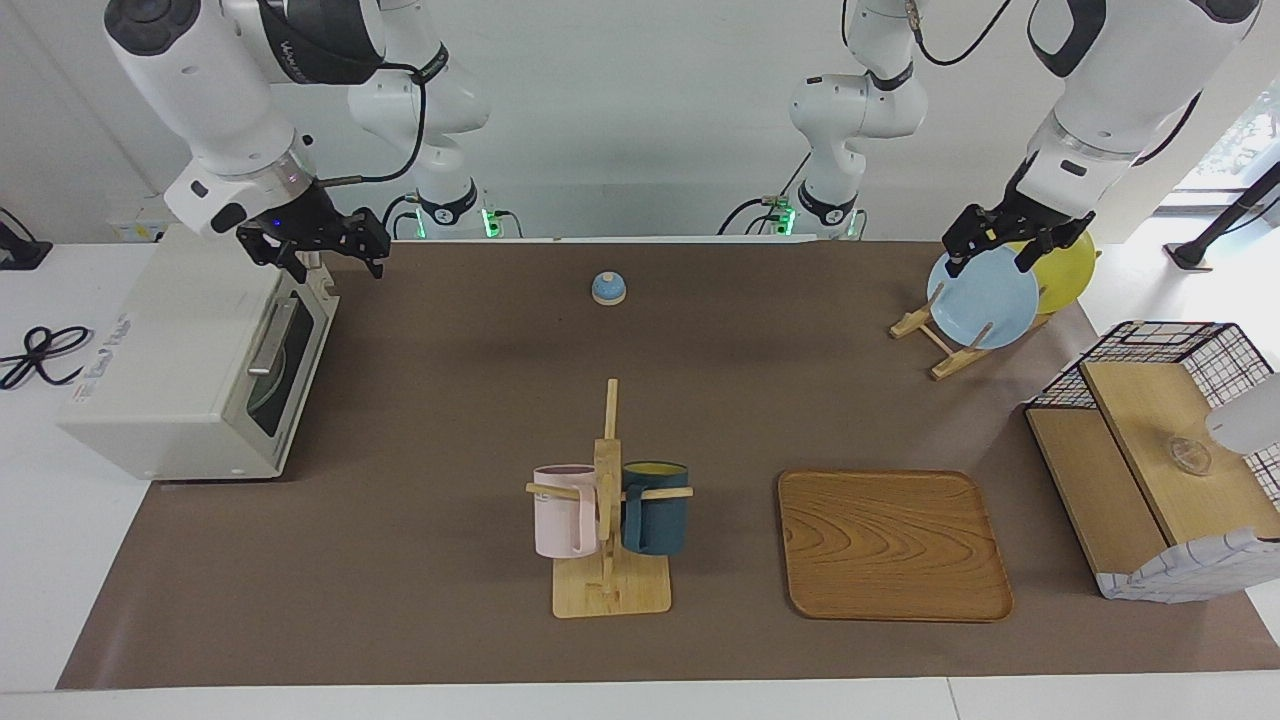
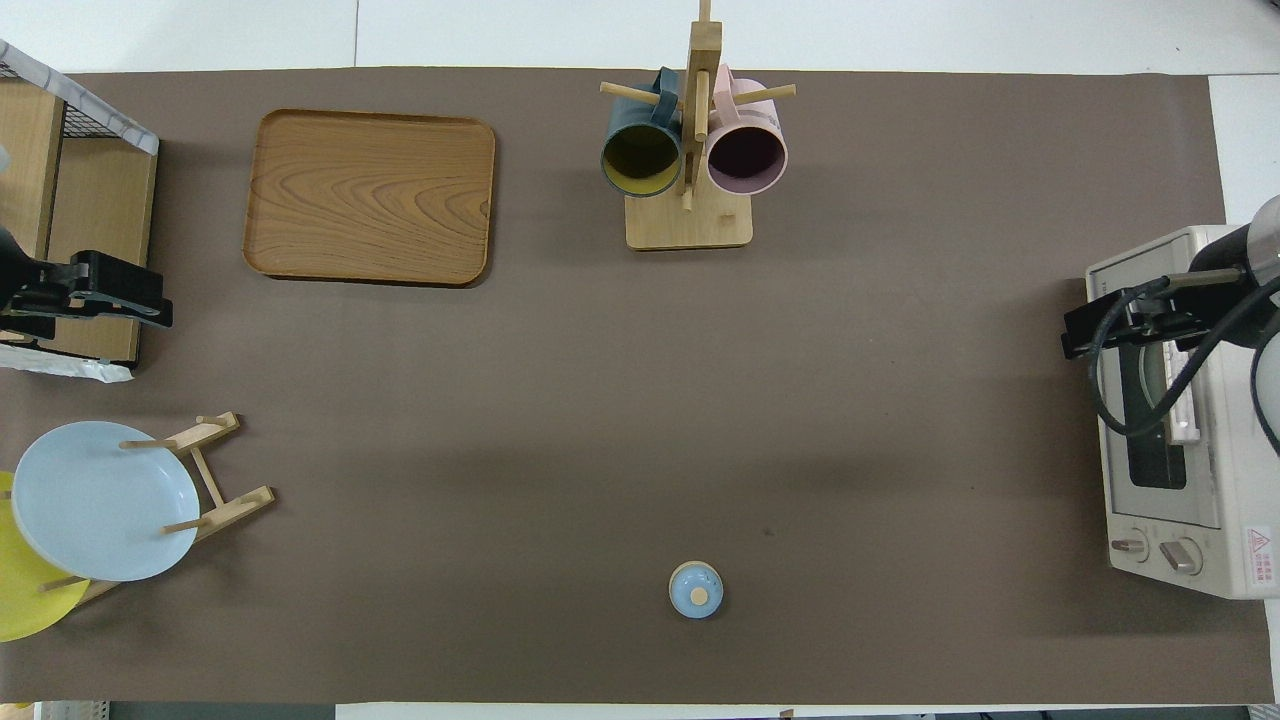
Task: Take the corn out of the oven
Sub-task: 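Reach the right gripper to the toaster oven door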
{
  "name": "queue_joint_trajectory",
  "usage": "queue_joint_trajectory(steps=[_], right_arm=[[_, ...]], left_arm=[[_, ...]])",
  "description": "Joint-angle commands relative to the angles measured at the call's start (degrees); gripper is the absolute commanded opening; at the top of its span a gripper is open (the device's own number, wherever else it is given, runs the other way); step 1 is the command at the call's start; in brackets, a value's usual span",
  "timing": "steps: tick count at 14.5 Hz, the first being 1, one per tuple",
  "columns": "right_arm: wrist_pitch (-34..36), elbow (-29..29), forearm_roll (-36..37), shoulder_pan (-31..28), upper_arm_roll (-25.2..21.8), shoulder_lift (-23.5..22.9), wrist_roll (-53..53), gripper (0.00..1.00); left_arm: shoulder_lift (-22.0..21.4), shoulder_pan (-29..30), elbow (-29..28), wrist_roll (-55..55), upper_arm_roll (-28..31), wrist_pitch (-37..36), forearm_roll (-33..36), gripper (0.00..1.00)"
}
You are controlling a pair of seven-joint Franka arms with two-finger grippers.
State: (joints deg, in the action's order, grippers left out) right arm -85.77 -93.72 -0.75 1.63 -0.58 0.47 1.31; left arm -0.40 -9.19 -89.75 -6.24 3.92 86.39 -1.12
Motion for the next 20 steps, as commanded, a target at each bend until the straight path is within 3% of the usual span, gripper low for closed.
queue_joint_trajectory(steps=[1,8,9,10,11,15,20], right_arm=[[-1.07,-1.2,-1.01,-0.49,0.05,1.11,-1.04,1.0],[-1.51,-3.39,-0.39,-0.58,0.14,2.16,-0.43,1.0],[-2.9,-4.62,-0.39,-0.58,0.14,2.51,-0.17,0.7],[-4.48,-6.28,-0.39,-0.58,0.05,3.3,-0.16,0.17],[-5.71,-8.91,-0.39,-0.67,0.14,4.35,0.44,0.0],[-13.71,-17.62,1.52,-2.07,-0.12,7.44,2.3,0.0],[-17.67,-20.79,4.09,-8.04,-0.04,6.29,2.12,0.0]], left_arm=[[-0.3,0.66,-0.17,0.44,-0.31,-0.7,0.16,1.0],[-0.3,0.66,-0.17,0.53,-0.31,-0.7,0.24,1.0],[-0.3,0.66,-0.17,0.44,-0.31,-0.7,0.24,1.0],[-0.3,0.66,-0.17,0.44,-0.31,-0.7,0.24,1.0],[-0.3,0.66,-0.17,0.52,-0.31,-0.7,0.16,1.0],[-0.3,0.66,-0.34,0.52,-0.31,-0.7,0.24,1.0],[-0.3,0.66,-0.17,0.53,-0.31,-0.7,0.24,1.0]])
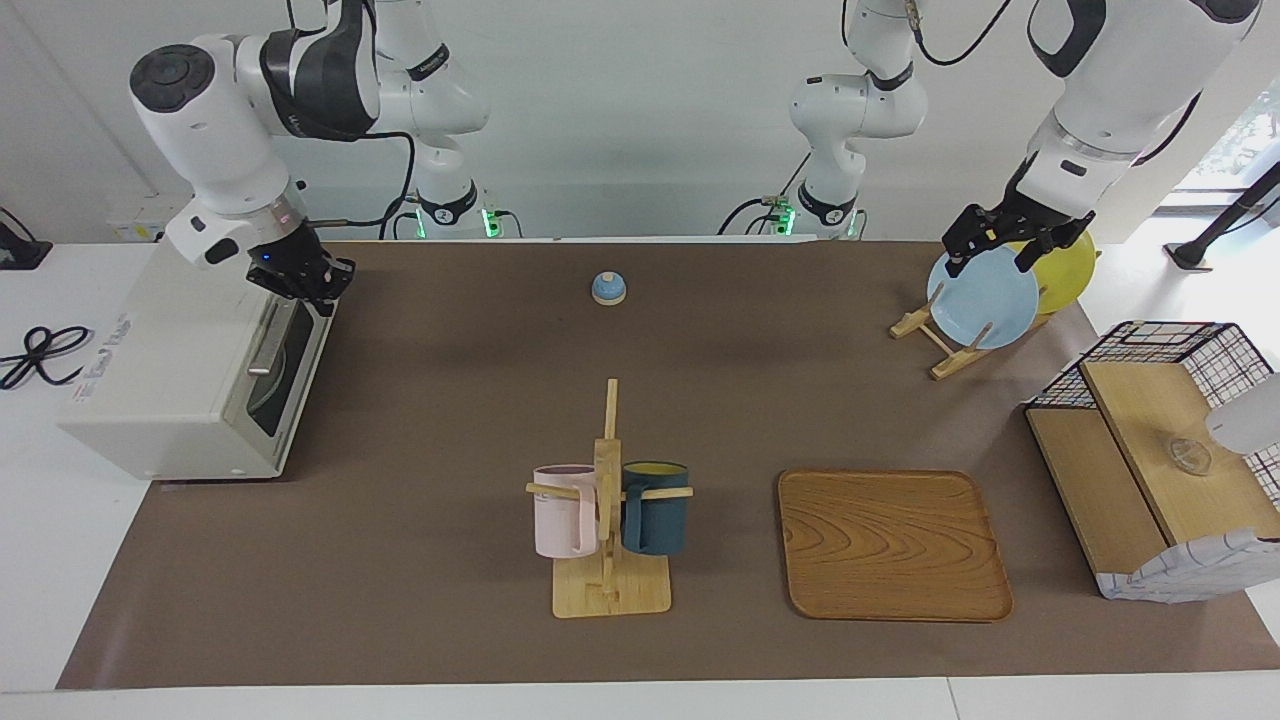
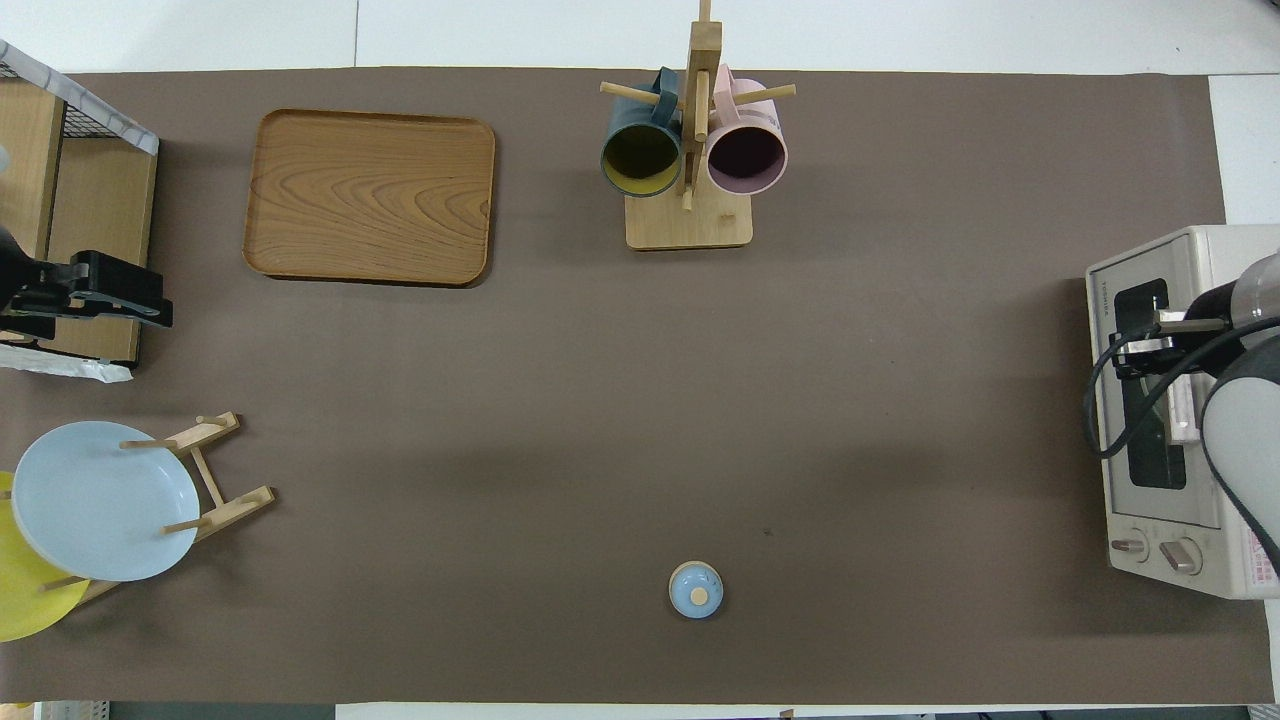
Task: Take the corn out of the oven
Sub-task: 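Reach the right gripper to the toaster oven door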
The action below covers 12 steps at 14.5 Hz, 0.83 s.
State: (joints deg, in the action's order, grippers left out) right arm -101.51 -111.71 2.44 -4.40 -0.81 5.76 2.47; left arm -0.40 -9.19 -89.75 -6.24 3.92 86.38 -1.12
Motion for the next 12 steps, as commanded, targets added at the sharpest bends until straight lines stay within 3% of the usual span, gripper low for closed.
queue_joint_trajectory(steps=[1,6,12], right_arm=[[-2.81,-2.98,1.33,-2.88,0.19,0.49,1.05,0.0],[-6.24,-3.25,3.62,-6.93,0.19,-2.15,2.8,0.0],[-7.38,-3.69,4.67,-6.93,0.19,-2.94,3.95,0.0]], left_arm=[[-0.3,0.66,-0.17,0.53,-0.31,-0.68,0.16,1.0],[-0.3,0.66,-0.34,0.44,-0.31,-0.68,0.16,1.0],[-0.3,0.66,-0.17,0.53,-0.31,-0.68,0.24,1.0]])
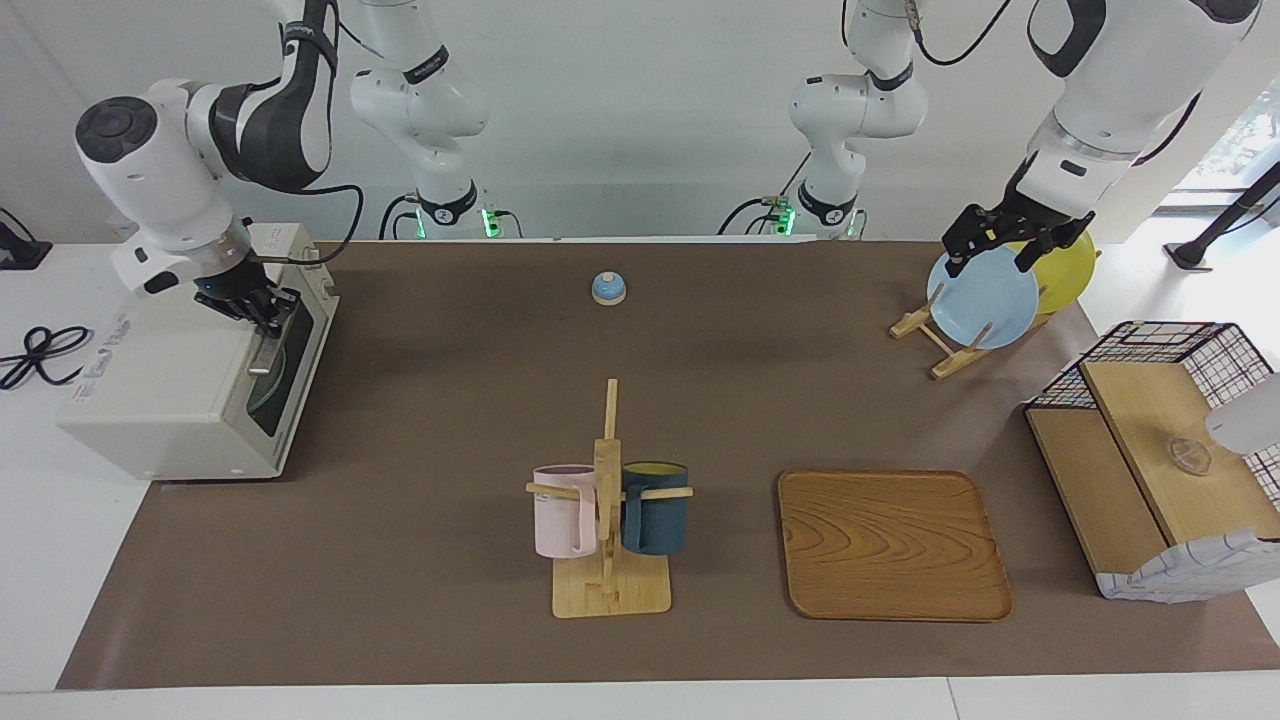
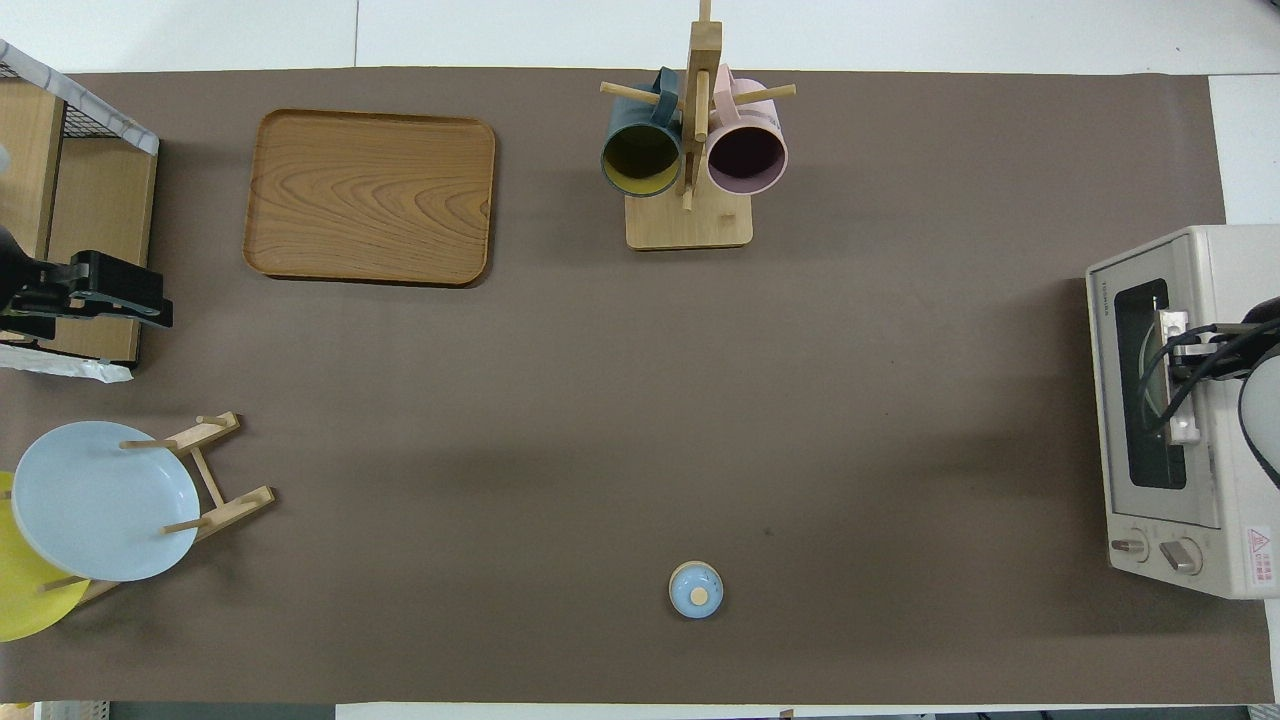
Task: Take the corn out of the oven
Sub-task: 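Reach the right gripper to the toaster oven door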
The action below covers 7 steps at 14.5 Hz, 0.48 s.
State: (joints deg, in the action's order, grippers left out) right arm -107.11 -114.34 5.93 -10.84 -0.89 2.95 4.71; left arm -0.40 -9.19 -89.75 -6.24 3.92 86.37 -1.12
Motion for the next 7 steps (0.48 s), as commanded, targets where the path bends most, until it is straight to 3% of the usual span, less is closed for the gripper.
queue_joint_trajectory(steps=[1,7], right_arm=[[-1.88,-1.41,1.36,-0.59,0.27,-0.22,1.71,0.0],[-1.97,-2.38,1.19,-0.06,0.45,-0.31,1.71,0.0]], left_arm=[[-0.3,0.66,-0.17,0.53,-0.31,-0.68,0.16,1.0],[-0.3,0.66,-0.17,0.52,-0.31,-0.68,0.16,1.0]])
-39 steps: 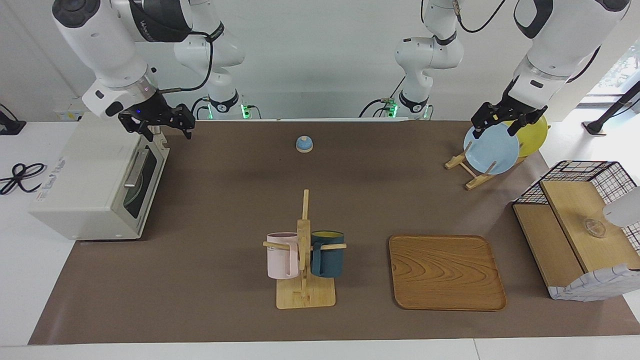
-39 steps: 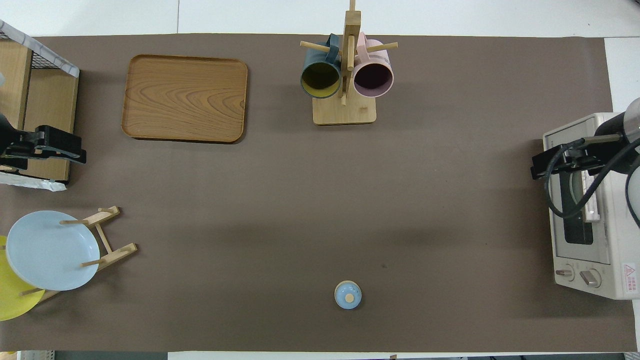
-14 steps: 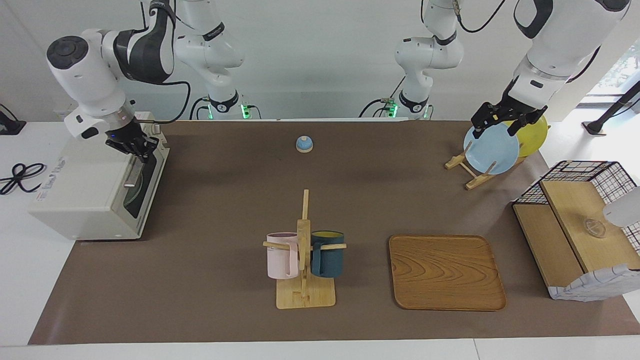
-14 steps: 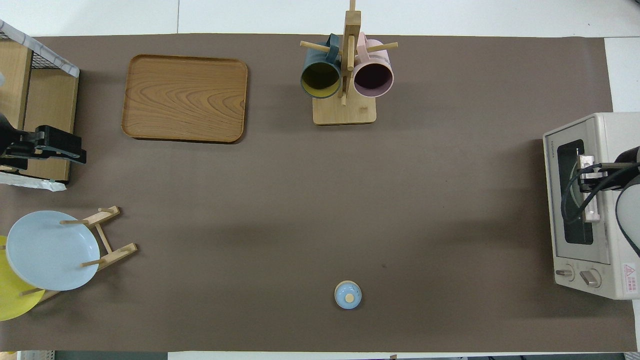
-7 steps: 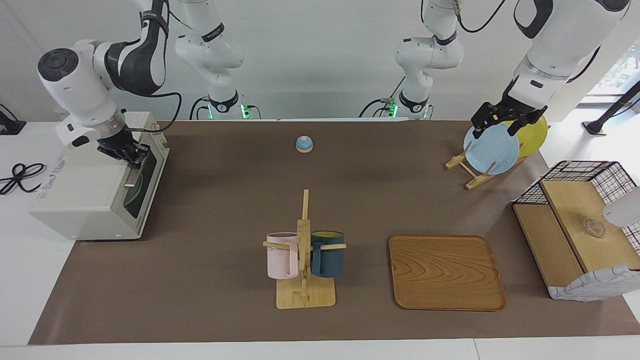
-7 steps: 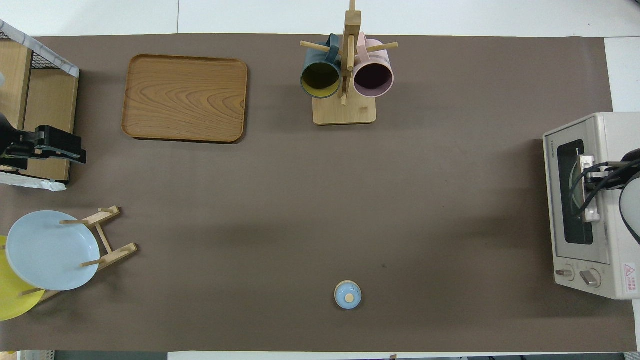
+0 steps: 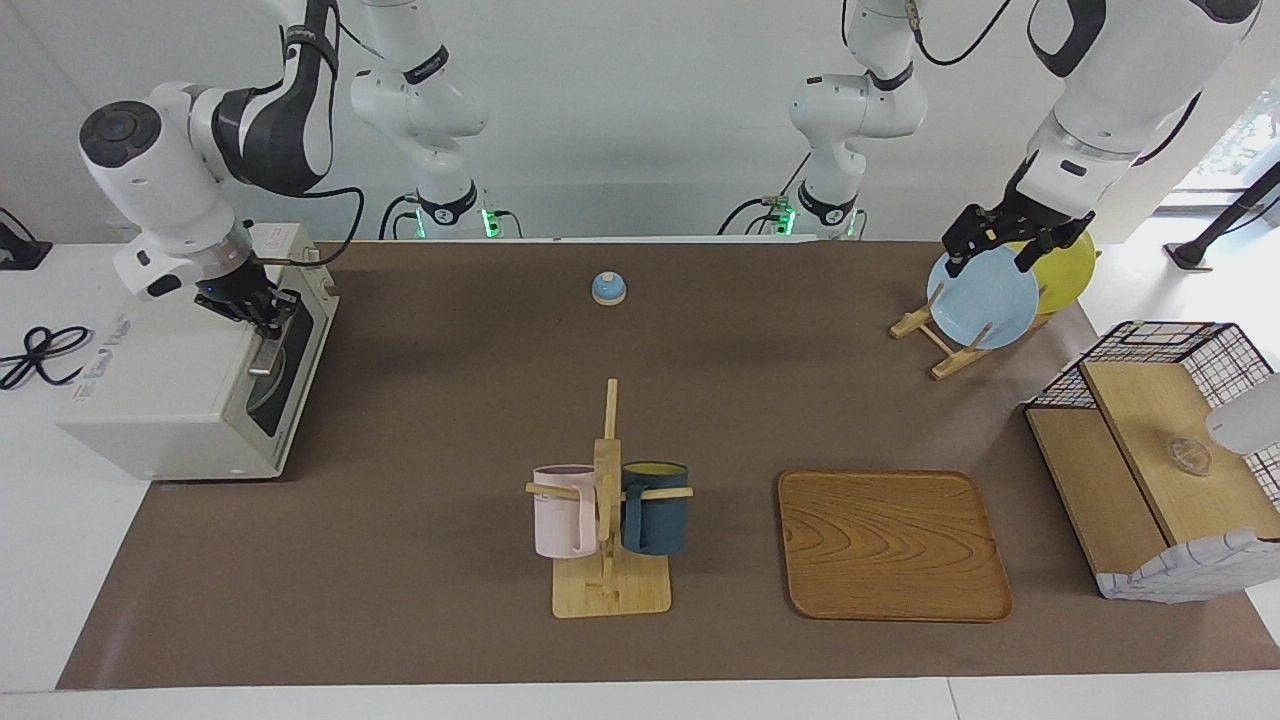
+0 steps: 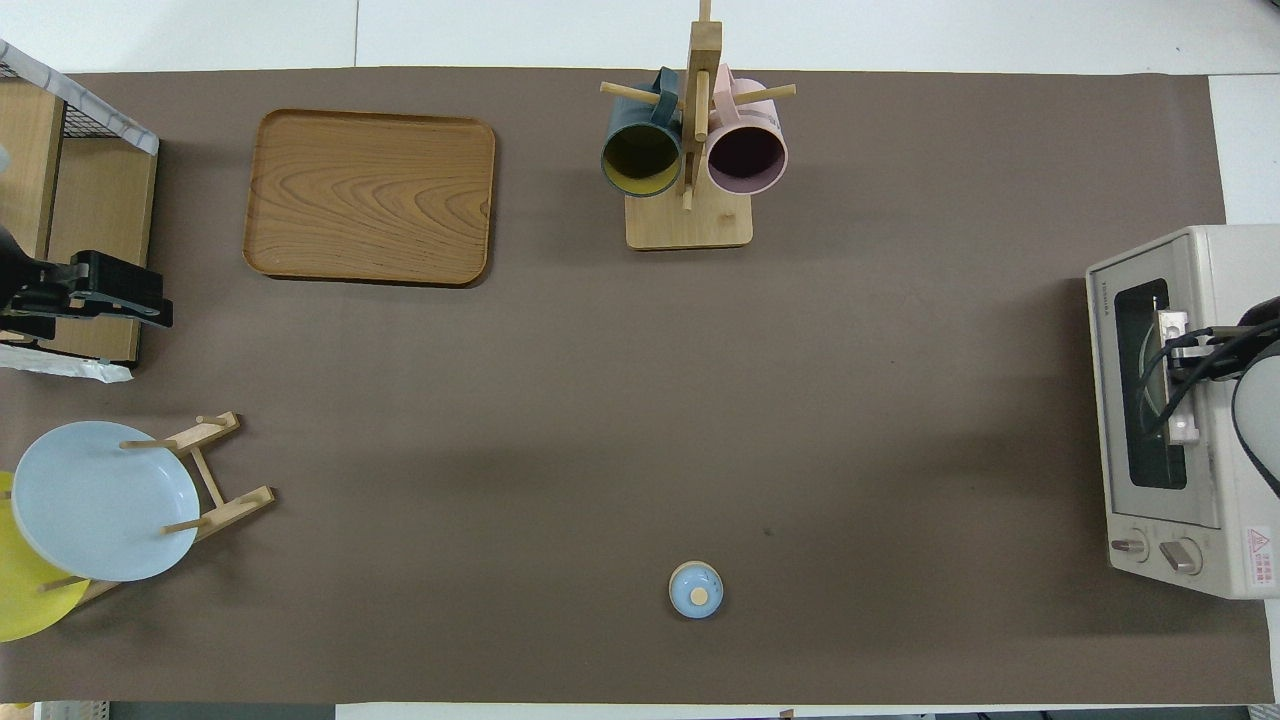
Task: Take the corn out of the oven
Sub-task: 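Reach the right gripper to the toaster oven door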
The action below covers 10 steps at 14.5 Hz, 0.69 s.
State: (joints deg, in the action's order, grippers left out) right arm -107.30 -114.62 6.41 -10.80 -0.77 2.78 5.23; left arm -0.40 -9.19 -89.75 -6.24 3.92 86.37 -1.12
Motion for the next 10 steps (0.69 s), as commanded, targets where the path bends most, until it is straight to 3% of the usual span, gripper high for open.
queue_joint_trajectory(steps=[1,10], right_arm=[[-1.77,-2.36,0.18,0.25,0.34,-0.14,1.19,0.0],[-7.83,-6.66,-2.72,3.25,0.42,-1.28,0.93,0.0]], left_arm=[[-0.3,0.66,-0.17,0.53,-0.31,-0.67,0.16,1.0],[-0.3,0.66,-0.34,0.44,-0.31,-0.67,0.24,1.0]])
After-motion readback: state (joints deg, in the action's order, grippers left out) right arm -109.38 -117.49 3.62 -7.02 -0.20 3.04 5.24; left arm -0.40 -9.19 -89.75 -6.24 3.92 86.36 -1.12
